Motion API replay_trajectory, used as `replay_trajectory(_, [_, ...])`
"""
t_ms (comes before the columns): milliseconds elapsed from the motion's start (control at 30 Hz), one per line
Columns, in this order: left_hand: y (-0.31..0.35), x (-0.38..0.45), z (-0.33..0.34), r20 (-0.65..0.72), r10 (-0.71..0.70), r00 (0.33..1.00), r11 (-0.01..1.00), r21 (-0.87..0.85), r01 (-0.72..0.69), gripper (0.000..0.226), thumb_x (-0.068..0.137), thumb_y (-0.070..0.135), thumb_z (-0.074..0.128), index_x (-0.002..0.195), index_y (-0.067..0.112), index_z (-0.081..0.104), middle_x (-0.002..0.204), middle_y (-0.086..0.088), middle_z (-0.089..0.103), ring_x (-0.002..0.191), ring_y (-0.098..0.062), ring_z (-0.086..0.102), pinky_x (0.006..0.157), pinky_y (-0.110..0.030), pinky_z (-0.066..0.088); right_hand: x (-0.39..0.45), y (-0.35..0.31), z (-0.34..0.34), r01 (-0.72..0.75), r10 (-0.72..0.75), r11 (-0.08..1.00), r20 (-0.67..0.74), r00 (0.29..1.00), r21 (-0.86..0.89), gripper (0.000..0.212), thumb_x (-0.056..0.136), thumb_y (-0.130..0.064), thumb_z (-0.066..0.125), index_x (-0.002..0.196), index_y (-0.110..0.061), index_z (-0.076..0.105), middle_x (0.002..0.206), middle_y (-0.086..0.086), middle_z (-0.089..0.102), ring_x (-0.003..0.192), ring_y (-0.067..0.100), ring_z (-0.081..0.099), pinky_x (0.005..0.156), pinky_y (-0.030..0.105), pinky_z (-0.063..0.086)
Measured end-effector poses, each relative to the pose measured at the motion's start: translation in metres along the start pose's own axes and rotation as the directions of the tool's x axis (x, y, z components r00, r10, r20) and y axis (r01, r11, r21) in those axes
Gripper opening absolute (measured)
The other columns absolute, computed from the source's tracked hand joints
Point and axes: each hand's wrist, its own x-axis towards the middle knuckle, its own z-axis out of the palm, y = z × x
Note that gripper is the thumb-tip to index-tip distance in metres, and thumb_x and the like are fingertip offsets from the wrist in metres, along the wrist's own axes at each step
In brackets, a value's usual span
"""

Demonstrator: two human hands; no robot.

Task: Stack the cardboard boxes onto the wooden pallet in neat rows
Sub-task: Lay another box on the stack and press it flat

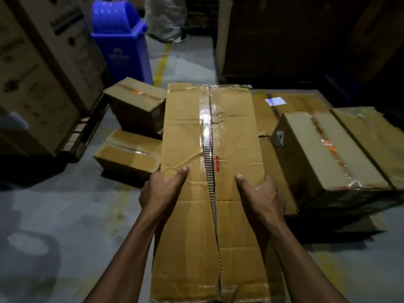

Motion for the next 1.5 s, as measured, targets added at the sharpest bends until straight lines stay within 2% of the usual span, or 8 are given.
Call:
replay_trajectory(133, [0.031,-0.022,0.049,0.064,0.042,0.997,0.999,-0.009,-0.041,0.070,0.075,0.085,0.052,0.091,0.019,0.065,0.081,0.003,0.067,0.076,-0.021,0.065,0.064,-0.031,0.047,0.020,0.039,-0.048,-0.007,0.007,1.000,-0.009,1.000,0.012,0.062,0.080,-0.071,0.059,0.114,-0.020,0.048,0.103,-0.001,0.051,0.095,0.019,0.048,0.082,0.034,0.039])
replay_trajectory(300, [0.074,-0.056,0.110,0.087,0.013,0.996,0.999,-0.032,-0.010,0.081,0.061,0.095,0.047,0.098,0.025,0.065,0.094,0.003,0.070,0.087,-0.024,0.067,0.083,-0.047,0.057,0.052,0.094,-0.103,-0.033,0.033,0.999,-0.008,0.999,-0.020,0.069,0.078,-0.077,0.056,0.114,-0.018,0.049,0.108,0.003,0.058,0.101,0.025,0.057,0.082,0.037,0.046])
replay_trajectory(500, [0.115,-0.084,0.159,0.104,-0.001,0.995,1.000,-0.013,0.002,0.088,0.055,0.099,0.041,0.096,0.024,0.063,0.093,-0.002,0.070,0.086,-0.027,0.067,0.083,-0.050,0.057,0.079,0.130,-0.154,-0.024,0.024,0.998,-0.001,1.000,-0.064,0.066,0.079,-0.076,0.055,0.109,-0.018,0.048,0.099,0.002,0.056,0.094,0.024,0.058,0.080,0.038,0.049])
replay_trajectory(633, [0.134,-0.085,0.175,0.101,-0.007,0.995,1.000,0.011,0.006,0.088,0.055,0.098,0.040,0.094,0.023,0.063,0.092,-0.002,0.070,0.084,-0.027,0.067,0.082,-0.050,0.058,0.094,0.140,-0.170,-0.032,0.032,0.999,0.009,0.999,-0.042,0.068,0.080,-0.075,0.055,0.115,-0.017,0.048,0.105,0.004,0.056,0.100,0.026,0.058,0.084,0.040,0.048])
replay_trajectory(967, [0.139,-0.023,0.216,0.121,-0.043,0.992,0.999,0.024,0.041,0.081,0.061,0.095,0.044,0.086,0.021,0.065,0.085,0.000,0.070,0.079,-0.026,0.067,0.080,-0.049,0.058,0.158,0.138,-0.148,-0.077,0.079,0.995,0.018,0.997,-0.070,0.073,0.078,-0.077,0.055,0.118,-0.016,0.049,0.108,0.005,0.058,0.101,0.028,0.058,0.084,0.042,0.050])
replay_trajectory(1200, [0.136,0.040,0.245,0.139,-0.106,0.985,0.992,0.078,0.096,0.072,0.074,0.086,0.050,0.093,0.019,0.064,0.089,-0.004,0.068,0.081,-0.026,0.064,0.078,-0.041,0.056,0.211,0.130,-0.117,-0.107,0.109,0.991,0.018,0.994,-0.082,0.074,0.078,-0.077,0.054,0.121,-0.016,0.050,0.113,0.007,0.061,0.103,0.029,0.058,0.087,0.045,0.050])
replay_trajectory(1367, [0.137,0.065,0.260,0.197,-0.146,0.970,0.989,0.066,0.136,0.090,0.056,0.096,0.041,0.094,0.018,0.065,0.088,-0.003,0.069,0.079,-0.026,0.066,0.078,-0.041,0.057,0.239,0.129,-0.107,-0.148,0.152,0.986,0.047,0.987,-0.083,0.072,0.080,-0.074,0.056,0.123,-0.016,0.049,0.115,0.007,0.060,0.106,0.029,0.057,0.090,0.045,0.048])
replay_trajectory(1500, [0.139,0.080,0.276,0.249,-0.187,0.950,0.982,0.073,0.174,0.097,0.051,0.097,0.041,0.102,0.018,0.066,0.095,-0.004,0.070,0.085,-0.027,0.066,0.083,-0.045,0.057,0.262,0.137,-0.099,-0.170,0.178,0.980,0.074,0.981,-0.105,0.073,0.076,-0.079,0.052,0.118,-0.019,0.049,0.111,0.005,0.061,0.102,0.029,0.059,0.088,0.048,0.050])
